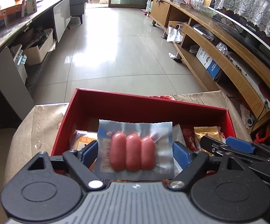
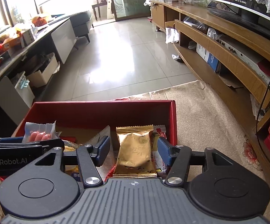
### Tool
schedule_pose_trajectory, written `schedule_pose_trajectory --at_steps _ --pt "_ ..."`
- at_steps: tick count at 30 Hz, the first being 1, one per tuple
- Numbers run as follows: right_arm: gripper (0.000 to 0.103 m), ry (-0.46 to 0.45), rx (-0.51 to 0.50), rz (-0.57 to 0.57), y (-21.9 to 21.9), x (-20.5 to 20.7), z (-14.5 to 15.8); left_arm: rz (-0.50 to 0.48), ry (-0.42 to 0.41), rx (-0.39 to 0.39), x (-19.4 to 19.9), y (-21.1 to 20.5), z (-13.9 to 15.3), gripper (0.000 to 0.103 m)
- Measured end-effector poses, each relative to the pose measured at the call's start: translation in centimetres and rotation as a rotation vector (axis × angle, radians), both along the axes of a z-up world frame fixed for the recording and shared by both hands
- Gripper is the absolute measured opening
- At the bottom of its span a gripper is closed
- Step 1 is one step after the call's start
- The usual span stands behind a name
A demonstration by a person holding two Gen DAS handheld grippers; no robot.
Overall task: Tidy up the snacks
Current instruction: 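Lower both items into the red box and open both tools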
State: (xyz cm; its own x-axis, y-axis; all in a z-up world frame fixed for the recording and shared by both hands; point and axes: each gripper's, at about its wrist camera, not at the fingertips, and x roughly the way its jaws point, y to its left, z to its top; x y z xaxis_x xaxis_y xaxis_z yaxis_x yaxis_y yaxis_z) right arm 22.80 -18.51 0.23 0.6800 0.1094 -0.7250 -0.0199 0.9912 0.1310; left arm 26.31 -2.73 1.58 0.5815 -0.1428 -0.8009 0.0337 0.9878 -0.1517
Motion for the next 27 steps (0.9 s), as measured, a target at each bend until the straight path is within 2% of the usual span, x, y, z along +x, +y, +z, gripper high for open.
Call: schedule_pose_trajectory --at_steps 4,16,20,22,24,25,27 --pt "0.068 -0.003 -0.001 -0.006 -0.4 0.0 0.3 -0.002 0.018 -0.028 0.1 0.1 -0.2 0.083" --pt "0.070 0.004 0.007 -0.005 -0.7 -0.4 0.5 -0.019 -0.031 0.046 -0.1 -0.8 1.2 0.083" --pt "0.071 -0.003 0.015 -0.009 -0.9 -0.6 0.8 -0.049 -0.037 0.047 0.0 -0.8 1.5 0.084" --pt "0.078 -0.008 0.005 -0.017 -1.1 -0.7 0.9 -0.031 -0.025 0.053 0.2 -0.7 1.5 0.084" --pt "0.080 -0.010 0.004 -0.018 -1.2 -0.8 0.9 -0.021 -0.054 0.046 0.0 -0.4 1.8 0.085" --pt "0.080 -0.009 0.008 -0.020 -1.3 -0.8 1.0 -0.030 -0.050 0.041 0.1 -0.4 1.8 0.086" --pt "0.080 -0.010 -0.004 -0.030 -1.2 -0.9 1.0 -0.035 0.029 -0.006 0.6 -0.4 1.1 0.083"
